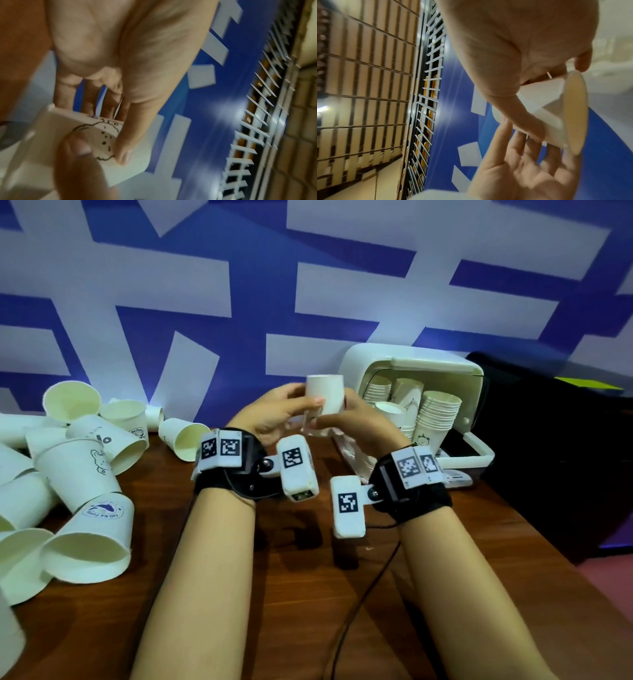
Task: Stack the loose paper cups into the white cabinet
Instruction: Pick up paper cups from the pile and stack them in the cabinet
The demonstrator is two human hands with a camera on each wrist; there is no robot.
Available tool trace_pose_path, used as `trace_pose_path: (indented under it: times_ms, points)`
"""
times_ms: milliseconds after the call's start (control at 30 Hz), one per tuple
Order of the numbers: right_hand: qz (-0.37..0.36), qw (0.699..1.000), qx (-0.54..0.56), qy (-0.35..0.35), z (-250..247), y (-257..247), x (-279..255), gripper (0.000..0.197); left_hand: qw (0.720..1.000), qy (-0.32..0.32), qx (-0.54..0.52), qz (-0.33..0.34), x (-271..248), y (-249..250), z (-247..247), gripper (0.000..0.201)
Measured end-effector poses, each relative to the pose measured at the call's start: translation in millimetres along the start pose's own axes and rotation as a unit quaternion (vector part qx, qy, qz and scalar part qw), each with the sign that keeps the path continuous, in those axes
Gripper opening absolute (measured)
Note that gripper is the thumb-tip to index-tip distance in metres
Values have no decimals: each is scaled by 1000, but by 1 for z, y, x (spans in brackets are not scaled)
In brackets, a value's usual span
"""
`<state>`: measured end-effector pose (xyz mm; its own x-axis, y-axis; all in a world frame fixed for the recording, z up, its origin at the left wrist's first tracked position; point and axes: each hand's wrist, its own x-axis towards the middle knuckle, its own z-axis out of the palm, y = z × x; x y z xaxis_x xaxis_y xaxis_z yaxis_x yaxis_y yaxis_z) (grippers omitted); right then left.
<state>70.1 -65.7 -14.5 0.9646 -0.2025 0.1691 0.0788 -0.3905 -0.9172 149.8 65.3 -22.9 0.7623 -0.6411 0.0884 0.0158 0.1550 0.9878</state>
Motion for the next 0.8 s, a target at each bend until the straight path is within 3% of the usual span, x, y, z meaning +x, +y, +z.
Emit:
trace_pose_path:
  times_ms: [200,367,533,800]
  points:
    - [-104,989,6,101,-45,-12,-14,68,980,-21,114,164,0,23,50,64]
    - [-170,970,-41,166,-67,-12,-20,79,951,-14,168,261,-1,24,77,60]
    - [-193,951,-96,223,-79,-2,-20,79,939,-55,200,276,-4,17,87,66]
    - [-162,961,-94,204,-89,17,-13,75,945,-45,208,248,-2,1,97,71]
